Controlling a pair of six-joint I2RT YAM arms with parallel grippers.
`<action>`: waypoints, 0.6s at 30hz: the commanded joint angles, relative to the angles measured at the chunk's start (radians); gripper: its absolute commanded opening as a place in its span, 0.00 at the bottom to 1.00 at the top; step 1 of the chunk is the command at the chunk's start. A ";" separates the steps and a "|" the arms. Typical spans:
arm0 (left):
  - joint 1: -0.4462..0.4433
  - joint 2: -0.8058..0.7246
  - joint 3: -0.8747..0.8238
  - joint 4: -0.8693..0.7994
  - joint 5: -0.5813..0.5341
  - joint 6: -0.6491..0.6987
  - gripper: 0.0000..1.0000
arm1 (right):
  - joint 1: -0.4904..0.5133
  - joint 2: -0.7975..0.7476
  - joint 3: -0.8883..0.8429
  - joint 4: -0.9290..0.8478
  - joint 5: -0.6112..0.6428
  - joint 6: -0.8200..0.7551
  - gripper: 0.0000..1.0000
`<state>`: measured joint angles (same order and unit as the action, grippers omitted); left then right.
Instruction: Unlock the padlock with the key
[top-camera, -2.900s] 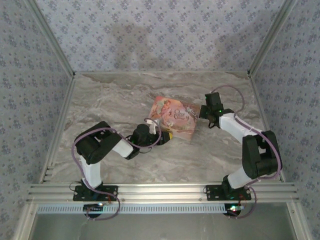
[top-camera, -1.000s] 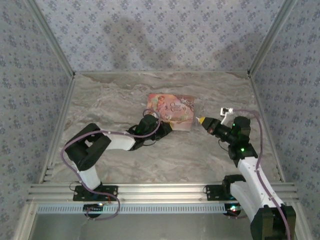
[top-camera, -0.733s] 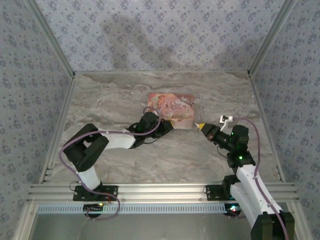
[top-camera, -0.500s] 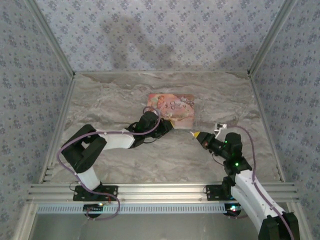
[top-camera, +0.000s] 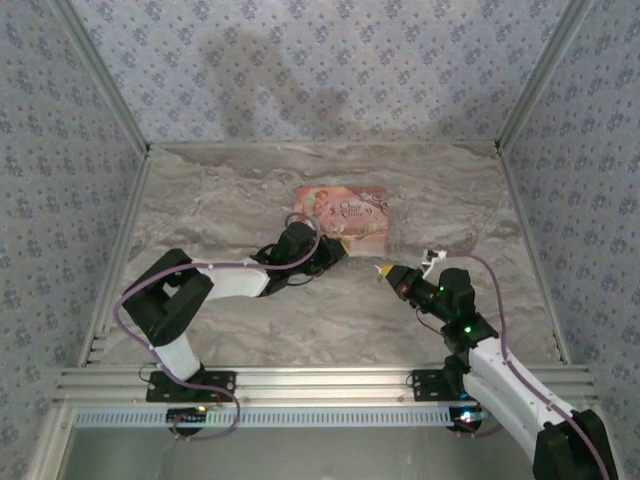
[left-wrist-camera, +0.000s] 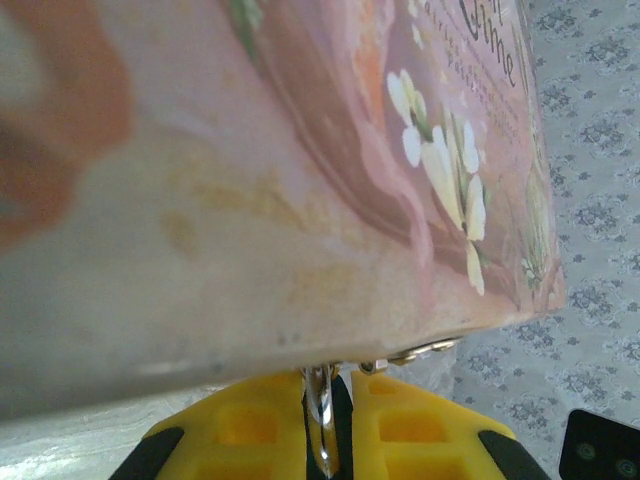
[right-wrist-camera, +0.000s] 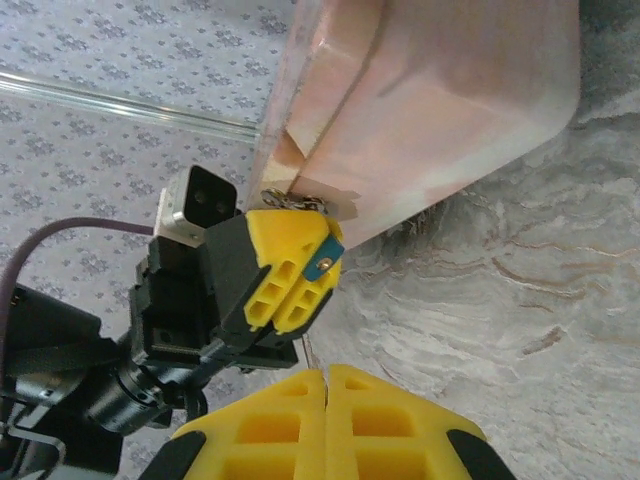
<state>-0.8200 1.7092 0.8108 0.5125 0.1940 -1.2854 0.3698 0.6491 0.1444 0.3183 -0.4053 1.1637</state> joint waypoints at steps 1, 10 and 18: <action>-0.001 -0.029 0.011 0.087 0.027 -0.029 0.08 | 0.015 -0.003 0.070 0.006 0.032 0.040 0.00; -0.001 -0.014 -0.002 0.132 0.034 -0.049 0.08 | 0.044 0.063 0.184 -0.054 0.042 0.045 0.00; -0.001 -0.014 -0.005 0.151 0.034 -0.046 0.08 | 0.089 0.287 0.129 0.169 0.038 0.079 0.00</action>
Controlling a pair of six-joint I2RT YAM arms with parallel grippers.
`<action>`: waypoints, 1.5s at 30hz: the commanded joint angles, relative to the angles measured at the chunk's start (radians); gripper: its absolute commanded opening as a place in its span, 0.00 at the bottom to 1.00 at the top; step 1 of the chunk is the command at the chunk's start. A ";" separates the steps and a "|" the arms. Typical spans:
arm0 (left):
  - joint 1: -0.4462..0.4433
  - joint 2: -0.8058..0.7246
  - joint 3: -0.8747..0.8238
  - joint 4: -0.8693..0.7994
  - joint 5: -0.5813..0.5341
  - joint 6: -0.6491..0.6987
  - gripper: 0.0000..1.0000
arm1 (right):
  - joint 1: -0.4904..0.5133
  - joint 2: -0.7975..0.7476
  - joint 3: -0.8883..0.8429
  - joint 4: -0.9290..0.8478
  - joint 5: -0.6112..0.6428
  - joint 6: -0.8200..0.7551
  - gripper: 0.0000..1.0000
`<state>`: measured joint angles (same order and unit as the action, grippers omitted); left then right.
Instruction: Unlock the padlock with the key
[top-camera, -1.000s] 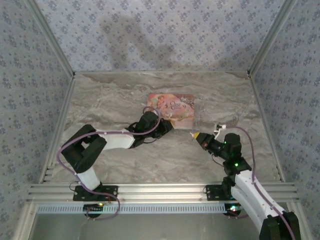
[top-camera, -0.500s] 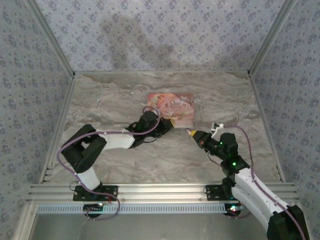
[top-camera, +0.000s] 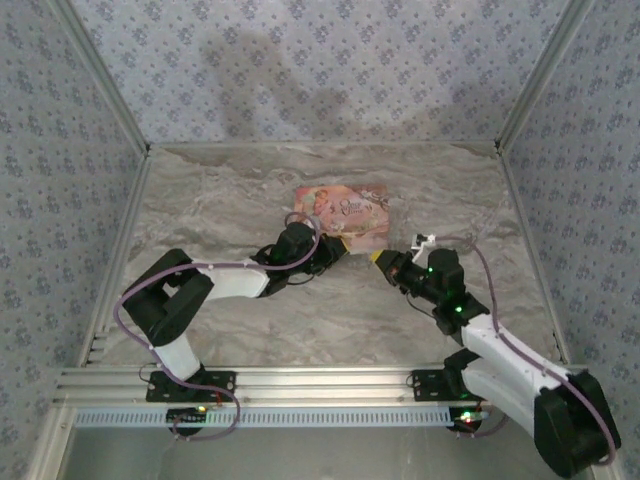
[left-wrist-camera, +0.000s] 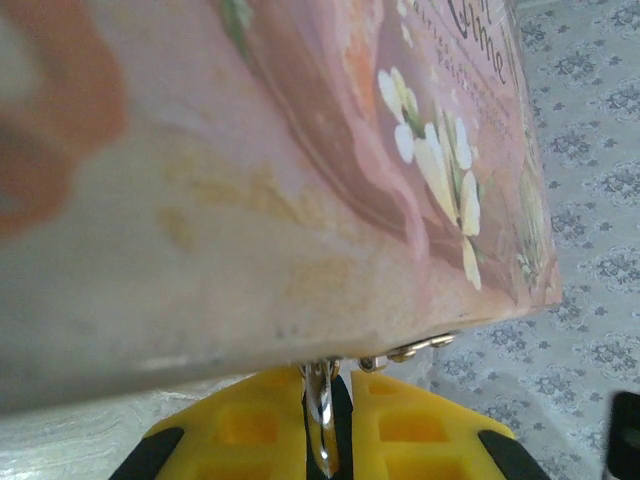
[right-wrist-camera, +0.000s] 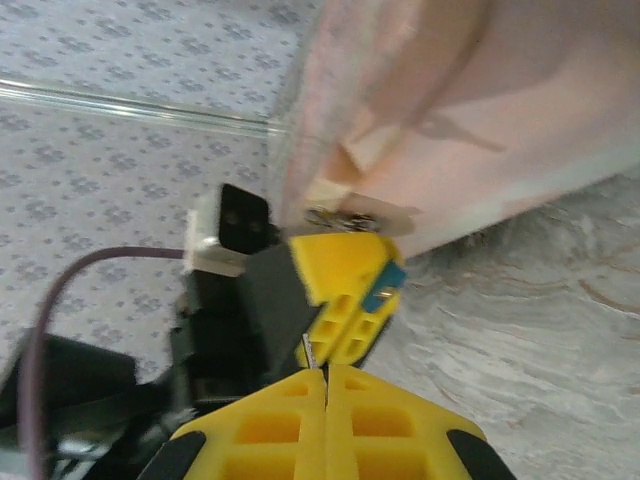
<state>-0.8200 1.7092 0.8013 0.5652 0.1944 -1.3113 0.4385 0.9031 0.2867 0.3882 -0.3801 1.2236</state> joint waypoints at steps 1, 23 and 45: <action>-0.001 -0.013 0.004 0.101 0.035 -0.022 0.08 | 0.031 0.048 -0.012 0.114 0.025 0.015 0.00; -0.005 -0.006 -0.016 0.166 0.035 -0.049 0.08 | 0.078 0.251 -0.015 0.275 0.075 0.060 0.00; -0.009 0.006 -0.020 0.189 0.035 -0.063 0.08 | 0.094 0.302 -0.006 0.345 0.089 0.075 0.00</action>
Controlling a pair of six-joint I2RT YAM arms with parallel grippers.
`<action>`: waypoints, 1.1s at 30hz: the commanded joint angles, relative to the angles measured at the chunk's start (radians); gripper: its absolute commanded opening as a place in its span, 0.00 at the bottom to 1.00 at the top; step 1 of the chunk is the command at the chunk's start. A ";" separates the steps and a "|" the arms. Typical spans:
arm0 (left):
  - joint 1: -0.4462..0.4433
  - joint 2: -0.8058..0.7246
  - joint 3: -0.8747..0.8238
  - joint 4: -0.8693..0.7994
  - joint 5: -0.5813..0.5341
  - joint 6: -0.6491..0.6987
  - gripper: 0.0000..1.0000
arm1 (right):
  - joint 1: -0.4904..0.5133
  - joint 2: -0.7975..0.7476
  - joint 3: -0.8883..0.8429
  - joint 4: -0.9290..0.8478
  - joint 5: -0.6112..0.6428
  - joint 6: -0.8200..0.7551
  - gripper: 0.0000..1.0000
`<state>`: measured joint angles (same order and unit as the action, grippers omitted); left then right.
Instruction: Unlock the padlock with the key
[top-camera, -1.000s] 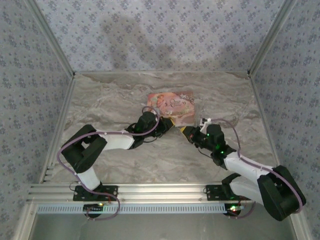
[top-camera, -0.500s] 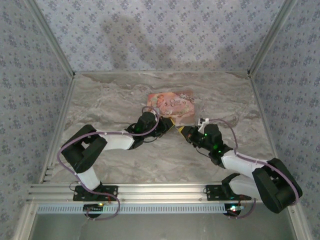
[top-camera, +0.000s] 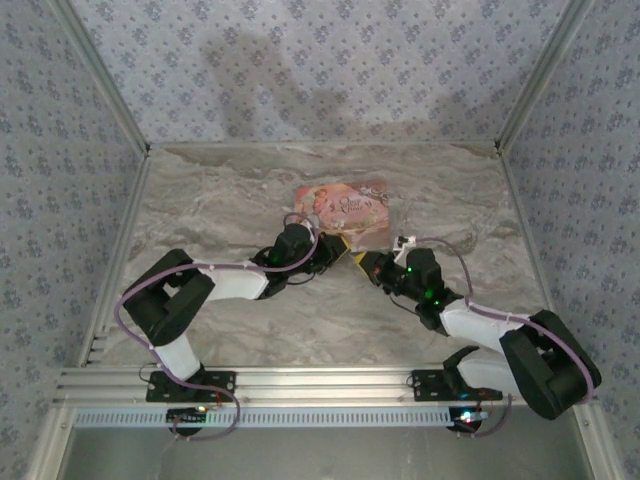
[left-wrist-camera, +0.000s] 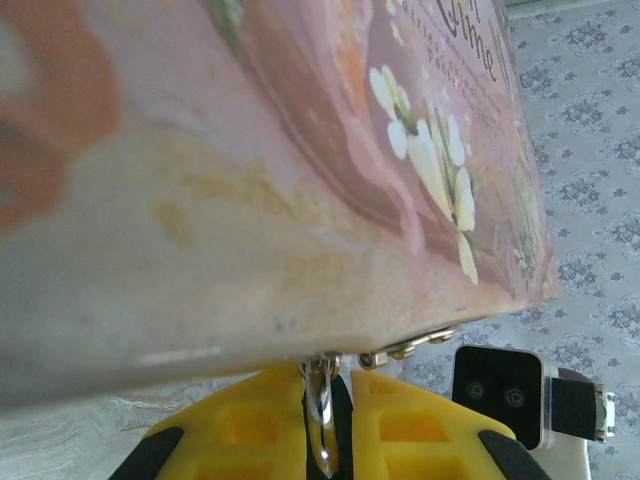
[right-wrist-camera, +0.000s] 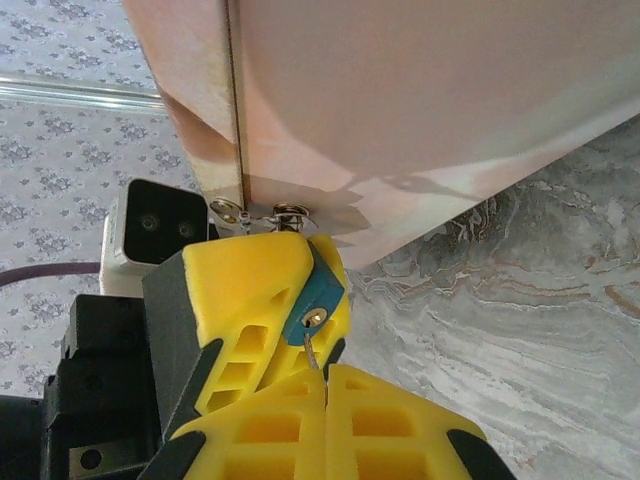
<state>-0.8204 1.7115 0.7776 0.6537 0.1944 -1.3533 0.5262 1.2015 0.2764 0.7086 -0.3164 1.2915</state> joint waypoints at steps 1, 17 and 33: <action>-0.009 0.005 0.003 0.102 0.035 -0.021 0.08 | 0.005 0.006 0.005 0.029 0.026 0.008 0.00; -0.014 0.020 -0.001 0.139 0.019 -0.036 0.08 | 0.029 -0.033 -0.031 0.046 0.086 0.067 0.00; -0.015 0.037 0.008 0.162 0.026 -0.042 0.08 | 0.112 -0.102 -0.099 0.028 0.284 0.147 0.00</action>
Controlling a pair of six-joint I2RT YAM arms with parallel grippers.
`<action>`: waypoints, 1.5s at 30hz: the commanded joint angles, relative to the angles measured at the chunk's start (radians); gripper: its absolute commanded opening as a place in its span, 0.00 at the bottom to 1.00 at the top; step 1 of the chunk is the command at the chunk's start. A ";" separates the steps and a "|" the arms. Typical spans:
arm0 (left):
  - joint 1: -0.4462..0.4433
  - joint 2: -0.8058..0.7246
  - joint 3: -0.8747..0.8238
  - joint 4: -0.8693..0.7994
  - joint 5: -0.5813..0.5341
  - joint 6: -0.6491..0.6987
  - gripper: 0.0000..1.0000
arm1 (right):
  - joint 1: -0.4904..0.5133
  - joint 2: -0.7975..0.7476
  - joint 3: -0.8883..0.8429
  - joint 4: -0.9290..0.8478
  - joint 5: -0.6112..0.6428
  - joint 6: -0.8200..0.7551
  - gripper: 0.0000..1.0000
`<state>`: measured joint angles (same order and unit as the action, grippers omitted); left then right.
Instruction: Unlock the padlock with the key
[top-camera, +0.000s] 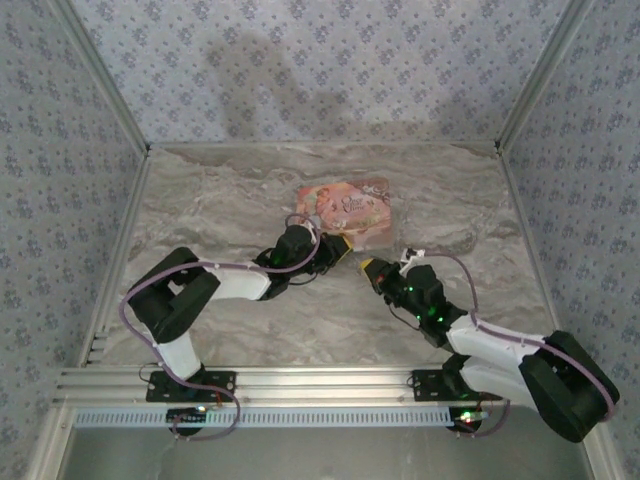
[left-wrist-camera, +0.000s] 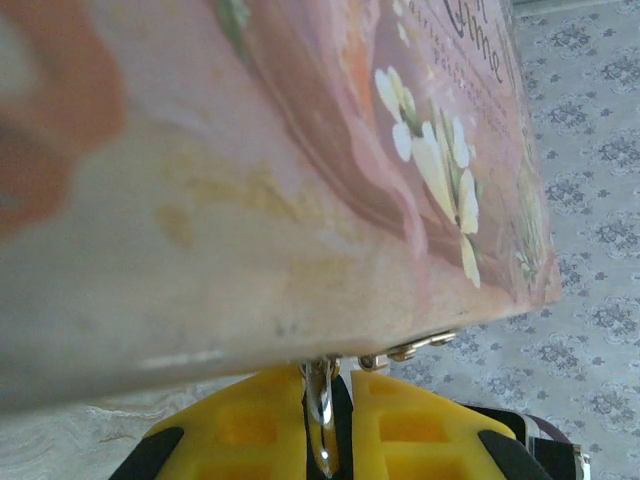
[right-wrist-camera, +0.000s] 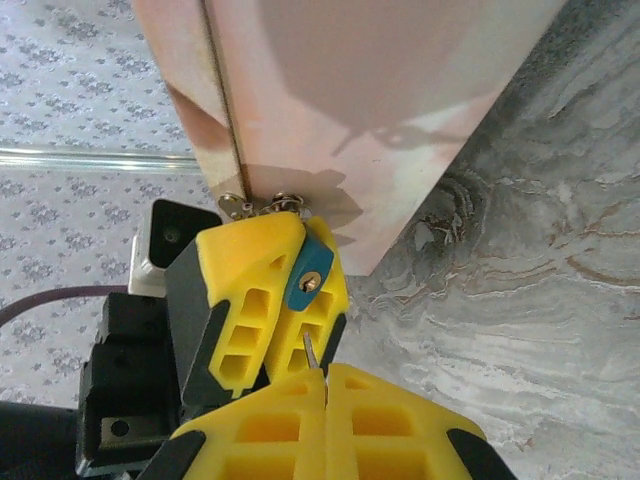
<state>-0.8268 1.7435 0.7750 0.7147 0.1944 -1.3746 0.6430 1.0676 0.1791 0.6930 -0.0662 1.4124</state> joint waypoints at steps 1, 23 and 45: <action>-0.008 0.005 0.010 0.101 0.025 -0.021 0.08 | -0.002 0.046 0.005 0.057 0.030 0.027 0.00; -0.012 0.024 0.004 0.138 0.031 -0.040 0.08 | -0.017 0.110 0.044 0.112 0.020 0.012 0.00; -0.016 0.037 0.006 0.152 0.032 -0.047 0.08 | -0.029 0.187 0.074 0.176 -0.010 0.004 0.00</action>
<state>-0.8314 1.7771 0.7750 0.7658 0.1928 -1.4002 0.6174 1.2480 0.2226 0.8284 -0.0753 1.4254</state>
